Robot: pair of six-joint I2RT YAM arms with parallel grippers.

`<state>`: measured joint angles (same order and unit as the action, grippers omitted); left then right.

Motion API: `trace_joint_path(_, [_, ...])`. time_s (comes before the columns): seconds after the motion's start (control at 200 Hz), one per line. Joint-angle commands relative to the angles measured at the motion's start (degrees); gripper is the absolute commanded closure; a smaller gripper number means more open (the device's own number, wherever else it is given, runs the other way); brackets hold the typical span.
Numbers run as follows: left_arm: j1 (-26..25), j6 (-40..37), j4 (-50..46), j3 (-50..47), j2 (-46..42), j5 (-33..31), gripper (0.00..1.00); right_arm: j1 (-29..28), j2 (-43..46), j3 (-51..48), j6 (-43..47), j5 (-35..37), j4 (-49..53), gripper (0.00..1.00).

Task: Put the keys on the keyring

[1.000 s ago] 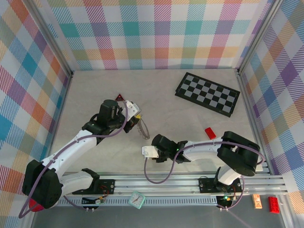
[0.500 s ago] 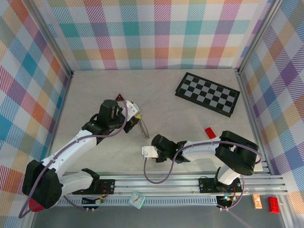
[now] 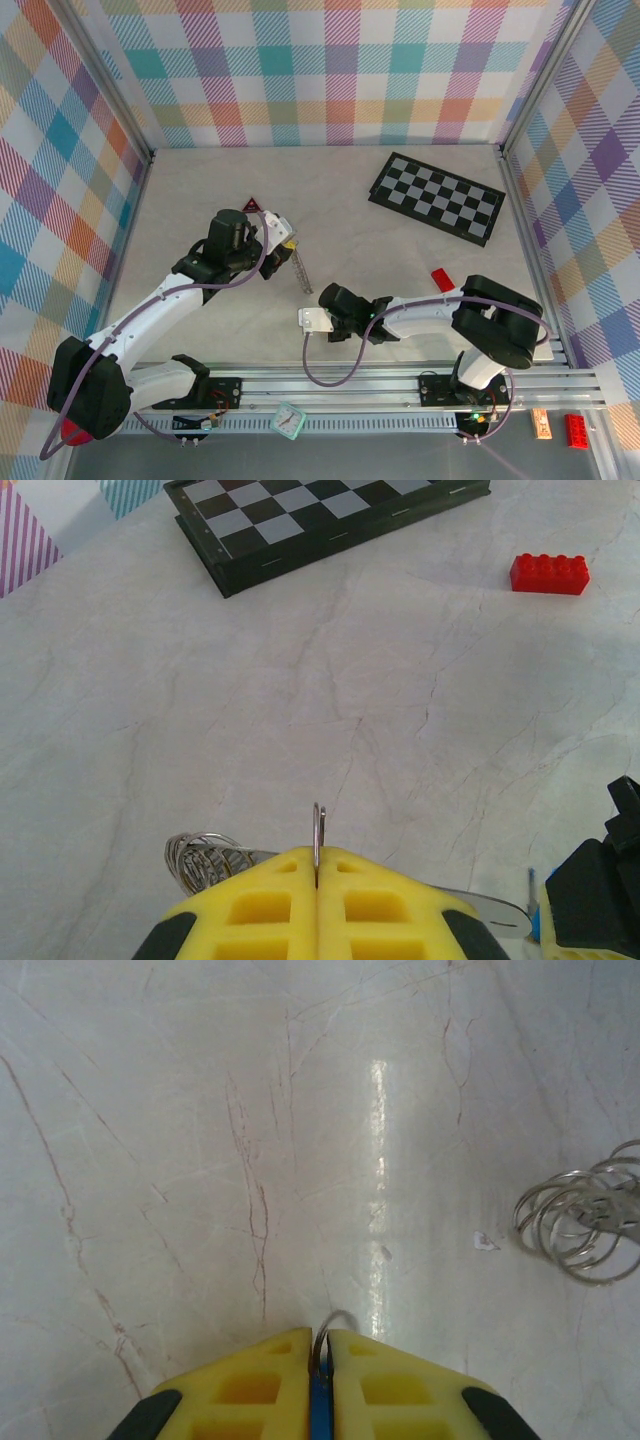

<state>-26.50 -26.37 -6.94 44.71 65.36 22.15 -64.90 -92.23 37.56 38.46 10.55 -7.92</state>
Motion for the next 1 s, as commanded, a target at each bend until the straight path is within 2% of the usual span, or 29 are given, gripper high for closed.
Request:
trace_joint_path(0.0, [0.57, -0.26, 2.03, 0.18, -1.76, 1.84, 1.00, -0.27, -1.11, 0.83, 0.92, 0.18, 0.18, 0.87])
trace_joint_path(0.14, [0.57, -0.35, 2.02, 0.17, -1.84, 1.84, 1.00, -0.22, -1.47, 1.26, 1.01, 0.18, 0.92, 0.88])
trace_joint_path(0.385, [0.66, -0.35, 2.01, 0.16, -1.84, 1.82, 1.00, -0.24, -0.46, 1.70, 1.01, 0.43, 2.08, 1.00])
trace_joint_path(0.55, [0.66, -0.36, 2.02, 0.06, -2.00, 1.75, 1.00, 0.16, 3.01, 0.86, -2.13, -0.82, 3.10, 1.00])
trace_joint_path(0.645, [0.68, -0.60, 2.11, -0.09, -2.17, 1.92, 1.00, 1.97, 7.83, -0.37, -8.81, -4.29, 4.42, 1.00])
trace_joint_path(0.82, [0.66, -1.75, 2.27, -0.50, -2.46, 3.53, 1.00, 6.49, 19.38, -4.77, -27.86, -14.24, 5.17, 1.00])
trace_joint_path(0.895, [0.66, -2.09, 2.45, -0.54, -2.61, 4.90, 1.00, 7.49, 24.15, -6.37, -36.43, -14.29, 5.09, 1.00])
trace_joint_path(0.995, [0.66, -2.95, 2.09, -0.51, -2.87, 6.70, 1.00, 9.80, 29.66, -6.79, -42.98, -13.49, 6.70, 1.00])
